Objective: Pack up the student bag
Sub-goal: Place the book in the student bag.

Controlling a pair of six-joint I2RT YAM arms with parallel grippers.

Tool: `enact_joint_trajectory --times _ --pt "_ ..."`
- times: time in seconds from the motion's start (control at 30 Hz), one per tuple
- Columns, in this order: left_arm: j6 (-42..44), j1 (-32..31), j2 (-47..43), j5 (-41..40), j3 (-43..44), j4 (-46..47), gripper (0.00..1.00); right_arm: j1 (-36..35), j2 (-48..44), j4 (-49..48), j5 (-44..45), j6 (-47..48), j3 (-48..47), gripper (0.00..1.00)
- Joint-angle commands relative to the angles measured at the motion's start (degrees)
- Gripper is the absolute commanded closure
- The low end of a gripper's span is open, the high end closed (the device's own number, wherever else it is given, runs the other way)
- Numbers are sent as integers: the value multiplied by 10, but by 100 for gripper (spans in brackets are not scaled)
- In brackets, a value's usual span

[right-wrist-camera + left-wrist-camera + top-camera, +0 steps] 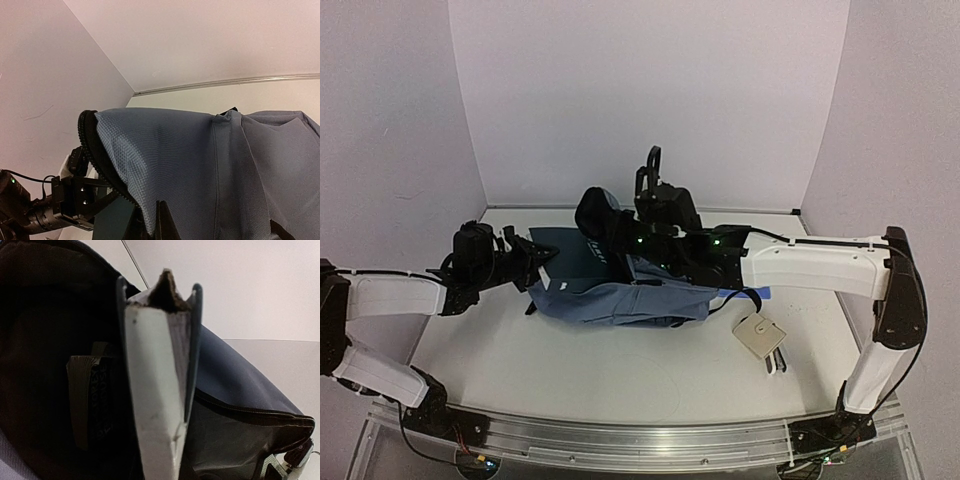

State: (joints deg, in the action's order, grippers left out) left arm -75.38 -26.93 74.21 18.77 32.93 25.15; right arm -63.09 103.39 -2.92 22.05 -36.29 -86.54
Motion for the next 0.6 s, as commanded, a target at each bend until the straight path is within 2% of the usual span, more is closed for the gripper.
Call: enact_joint_trajectory --times 0.0,0.3,0.43,0.57 --pt "-18 -29 35 -19 18 41 84 -8 -6 -104 21 -21 -23 100" --pt "30 -51 146 -16 82 50 78 -8 12 -112 7 -23 -40 100" --pt "76 -51 188 -4 130 23 71 -8 16 -112 6 -27 -35 100" --pt "129 -51 215 6 179 -51 60 -8 14 -112 7 -31 -25 100"
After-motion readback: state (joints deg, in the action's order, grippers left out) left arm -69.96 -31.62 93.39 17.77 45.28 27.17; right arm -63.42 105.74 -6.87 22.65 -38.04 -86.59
